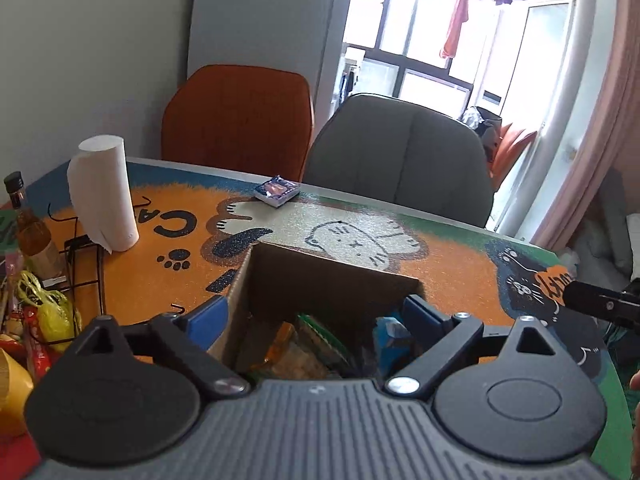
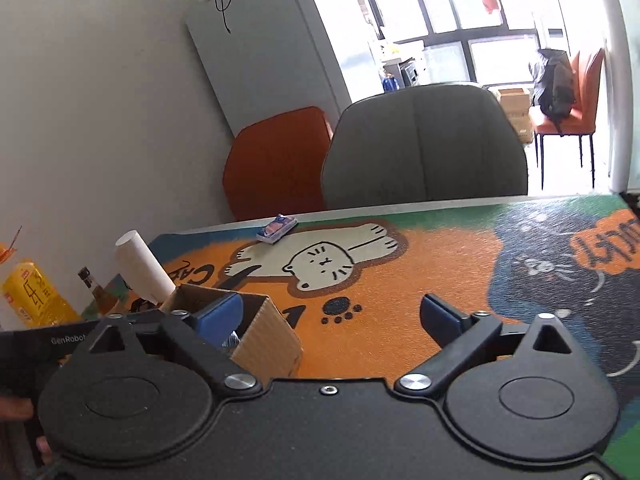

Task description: Organize snacks

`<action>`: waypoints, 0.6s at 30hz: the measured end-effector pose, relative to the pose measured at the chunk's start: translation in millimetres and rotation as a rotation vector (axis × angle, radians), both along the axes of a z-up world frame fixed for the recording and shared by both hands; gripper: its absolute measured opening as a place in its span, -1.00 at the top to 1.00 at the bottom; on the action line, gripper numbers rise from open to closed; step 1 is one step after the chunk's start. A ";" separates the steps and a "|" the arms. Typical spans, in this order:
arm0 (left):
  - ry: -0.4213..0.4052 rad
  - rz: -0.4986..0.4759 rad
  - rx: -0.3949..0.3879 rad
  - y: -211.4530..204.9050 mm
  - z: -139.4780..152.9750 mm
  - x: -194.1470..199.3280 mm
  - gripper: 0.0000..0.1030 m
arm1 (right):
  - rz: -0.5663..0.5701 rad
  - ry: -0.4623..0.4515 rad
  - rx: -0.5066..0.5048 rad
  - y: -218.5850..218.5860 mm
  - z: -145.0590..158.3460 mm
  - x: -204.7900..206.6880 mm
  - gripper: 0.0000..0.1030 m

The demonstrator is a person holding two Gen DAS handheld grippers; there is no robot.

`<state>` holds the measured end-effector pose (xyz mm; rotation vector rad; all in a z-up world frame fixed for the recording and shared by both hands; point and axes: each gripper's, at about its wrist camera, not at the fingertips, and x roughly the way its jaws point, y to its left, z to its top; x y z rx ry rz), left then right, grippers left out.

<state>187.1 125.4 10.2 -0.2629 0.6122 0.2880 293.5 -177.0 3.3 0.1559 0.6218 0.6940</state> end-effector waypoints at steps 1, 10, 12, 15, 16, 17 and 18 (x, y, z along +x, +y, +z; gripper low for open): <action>-0.007 -0.001 -0.002 -3.9 2.5 -5.1 -0.88 | -0.008 -0.011 -0.008 -5.5 3.1 -6.1 -0.98; -0.023 -0.049 0.023 -39.1 18.5 -47.6 -0.92 | -0.085 -0.045 -0.001 -48.1 22.0 -56.2 -1.00; -0.027 -0.063 0.033 -45.9 20.1 -57.5 -0.93 | -0.097 -0.051 0.003 -55.0 23.7 -67.2 -1.00; -0.029 -0.081 0.022 -53.3 20.3 -70.6 -0.94 | -0.113 -0.069 -0.006 -63.1 25.8 -82.9 -1.00; -0.029 -0.087 0.020 -55.5 20.4 -74.6 -0.94 | -0.116 -0.073 -0.007 -65.5 26.1 -88.2 -1.00; -0.031 -0.093 0.023 -58.0 20.9 -78.8 -0.94 | -0.117 -0.076 -0.007 -67.6 26.1 -92.7 -1.00; -0.035 -0.098 0.031 -61.5 21.9 -83.7 -0.94 | -0.118 -0.077 -0.007 -69.8 26.1 -96.5 -1.00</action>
